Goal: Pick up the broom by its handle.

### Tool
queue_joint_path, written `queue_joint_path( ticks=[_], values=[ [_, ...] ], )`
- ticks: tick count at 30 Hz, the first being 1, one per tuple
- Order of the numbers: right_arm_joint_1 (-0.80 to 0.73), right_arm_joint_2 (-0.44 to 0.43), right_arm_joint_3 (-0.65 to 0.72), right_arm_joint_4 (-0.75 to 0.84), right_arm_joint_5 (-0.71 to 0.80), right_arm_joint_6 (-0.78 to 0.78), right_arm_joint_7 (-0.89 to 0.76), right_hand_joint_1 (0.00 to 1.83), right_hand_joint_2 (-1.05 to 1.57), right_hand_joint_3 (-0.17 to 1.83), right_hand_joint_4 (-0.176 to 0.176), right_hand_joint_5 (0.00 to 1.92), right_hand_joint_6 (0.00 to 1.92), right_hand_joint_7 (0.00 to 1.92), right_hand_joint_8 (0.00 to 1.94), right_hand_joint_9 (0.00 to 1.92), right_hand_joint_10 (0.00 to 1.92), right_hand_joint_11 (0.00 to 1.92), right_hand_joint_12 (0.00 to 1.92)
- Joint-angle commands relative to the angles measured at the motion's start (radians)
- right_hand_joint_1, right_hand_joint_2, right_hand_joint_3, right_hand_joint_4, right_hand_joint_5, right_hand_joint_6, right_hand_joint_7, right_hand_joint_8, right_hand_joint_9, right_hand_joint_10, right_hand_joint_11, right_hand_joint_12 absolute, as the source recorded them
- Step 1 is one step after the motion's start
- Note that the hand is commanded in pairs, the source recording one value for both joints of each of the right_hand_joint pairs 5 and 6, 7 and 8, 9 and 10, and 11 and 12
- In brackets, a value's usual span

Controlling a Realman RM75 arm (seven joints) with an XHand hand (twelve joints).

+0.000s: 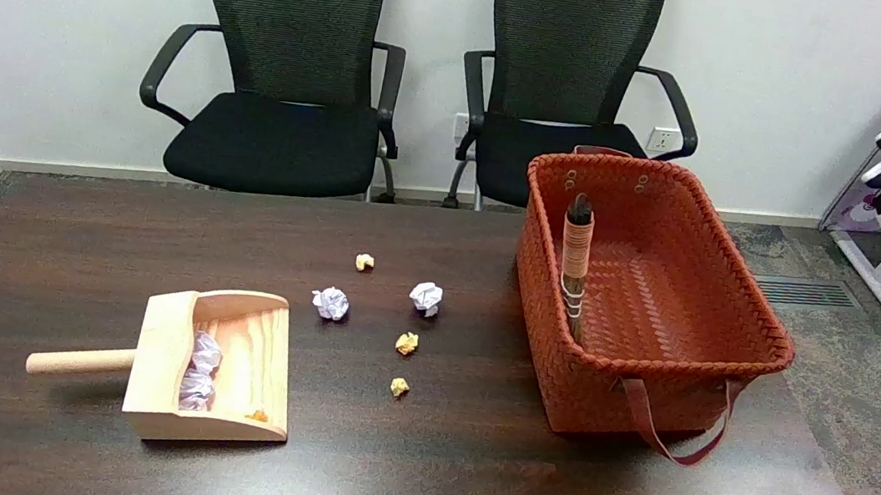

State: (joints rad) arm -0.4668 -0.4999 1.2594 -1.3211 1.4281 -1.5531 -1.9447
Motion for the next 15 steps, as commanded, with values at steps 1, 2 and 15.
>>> queue_joint_path(
  ticks=[1,2,15],
  values=[
    [-0.026,0.0,0.053,0.078,-0.164,0.078,-0.37,0.85,0.76,1.25,-0.176,0.92,0.92,0.92,0.92,1.17,1.17,1.79,1.79],
    [-0.023,0.0,0.055,0.076,-0.17,0.082,-0.369,0.85,0.74,1.26,-0.176,0.91,0.91,0.91,0.91,1.16,1.16,1.79,1.79],
    [-0.012,0.004,0.051,0.003,-0.168,0.115,-0.319,0.86,0.66,1.26,-0.176,0.85,0.85,0.85,0.85,1.08,1.08,1.73,1.73]
  ],
)
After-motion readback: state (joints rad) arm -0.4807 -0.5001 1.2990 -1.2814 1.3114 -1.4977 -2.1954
